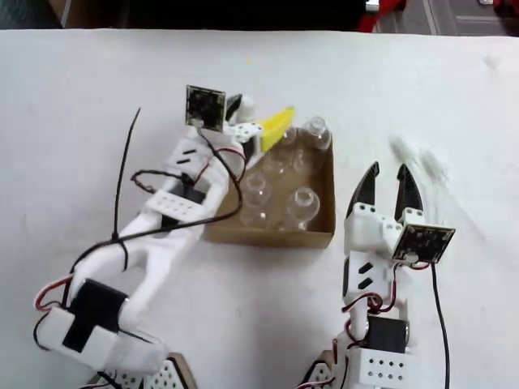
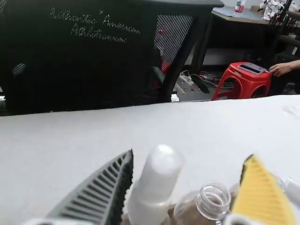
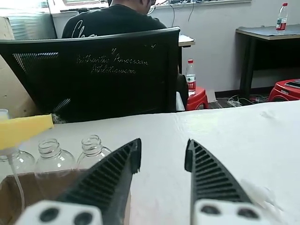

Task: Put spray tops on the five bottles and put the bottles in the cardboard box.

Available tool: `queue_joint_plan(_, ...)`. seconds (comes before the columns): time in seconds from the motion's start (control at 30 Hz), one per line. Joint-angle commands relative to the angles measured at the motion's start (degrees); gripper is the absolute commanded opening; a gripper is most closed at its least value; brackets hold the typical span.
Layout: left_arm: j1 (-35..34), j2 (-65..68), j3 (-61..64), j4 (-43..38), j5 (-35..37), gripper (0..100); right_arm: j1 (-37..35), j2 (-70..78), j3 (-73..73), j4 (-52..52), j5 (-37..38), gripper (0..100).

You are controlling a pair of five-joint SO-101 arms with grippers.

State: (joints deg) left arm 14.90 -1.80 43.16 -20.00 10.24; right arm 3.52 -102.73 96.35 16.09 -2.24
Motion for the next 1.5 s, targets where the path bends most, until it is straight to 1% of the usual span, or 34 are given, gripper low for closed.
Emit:
queue_joint_plan(0.0, -0.5, -7.2, -0.4, 0.2, 1.1, 32, 0.0, 0.0, 0.4, 0.1, 0.5, 13.4)
queue_joint_plan(0.1, -1.9, -12.6, -0.4, 0.6, 2.9, 32, 0.0, 0.0, 0.4, 0.1, 0.5, 13.4)
queue_joint_plan(0.13, -2.3, -14.8, -0.6, 2.2, 2.9, 32, 0.0, 0.0, 0.4, 0.1, 0.5, 13.4)
queue_joint_plan(0.3, -5.1, -27.6, -0.6, 15.1, 3.2, 32, 0.0, 0.0, 0.4, 0.1, 0.5, 13.4)
queue_joint_plan(0.37, -6.8, -33.4, -0.6, 22.8, 3.2, 32, 0.0, 0.0, 0.4, 0.1, 0.5, 13.4)
queue_joint_plan(0.43, -9.4, -39.0, -1.4, 32.2, 3.2, 32, 0.0, 0.0, 0.4, 0.1, 0.5, 13.4)
queue_joint_plan(0.47, -11.0, -41.2, -2.5, 37.4, 2.8, 31, 0.0, 0.0, 0.4, 0.1, 0.5, 13.4)
queue_joint_plan(0.53, -14.3, -44.8, -5.9, 49.5, 2.0, 27, -0.1, 0.0, 0.4, 0.1, 0.5, 13.4)
queue_joint_plan(0.6, -17.5, -46.5, -10.0, 59.6, -4.0, 20, -0.1, 0.0, 0.4, 0.1, 0.5, 13.4)
queue_joint_plan(0.67, -21.1, -46.5, -13.2, 66.6, -13.1, 13, -0.1, 0.0, 0.4, 0.1, 0.5, 13.4)
queue_joint_plan(0.73, -23.7, -46.5, -13.9, 69.8, -22.5, 8, -0.1, 0.0, 0.4, 0.1, 0.5, 13.4)
queue_joint_plan(0.8, -24.7, -46.5, -13.0, 73.0, -31.2, 5, -0.1, 0.0, 0.4, 0.1, 0.5, 13.4)
queue_joint_plan(0.87, -24.2, -46.9, -10.6, 78.3, -40.1, 3, -0.1, 0.0, 0.4, 0.1, 0.5, 13.4)
queue_joint_plan(1.03, -19.7, -47.0, -6.2, 92.8, -62.6, 3, -0.1, 0.0, 0.4, 0.1, 0.5, 13.4)
queue_joint_plan(1.1, -17.9, -47.0, -3.7, 95.0, -68.7, 3, -0.1, 0.0, 0.4, 0.1, 0.5, 13.4)
queue_joint_plan(1.17, -16.2, -47.0, -0.2, 95.1, -71.4, 3, -0.1, 0.0, 0.4, 0.2, 0.5, 13.4)
queue_joint_plan(1.37, -10.7, -47.0, 12.8, 90.5, -71.6, 3, -0.1, 0.0, 0.4, 0.2, 0.5, 13.4)
queue_joint_plan(1.47, -10.2, -47.0, 17.3, 86.6, -72.0, 3, -0.1, 0.0, 0.4, 0.2, 0.5, 13.4)
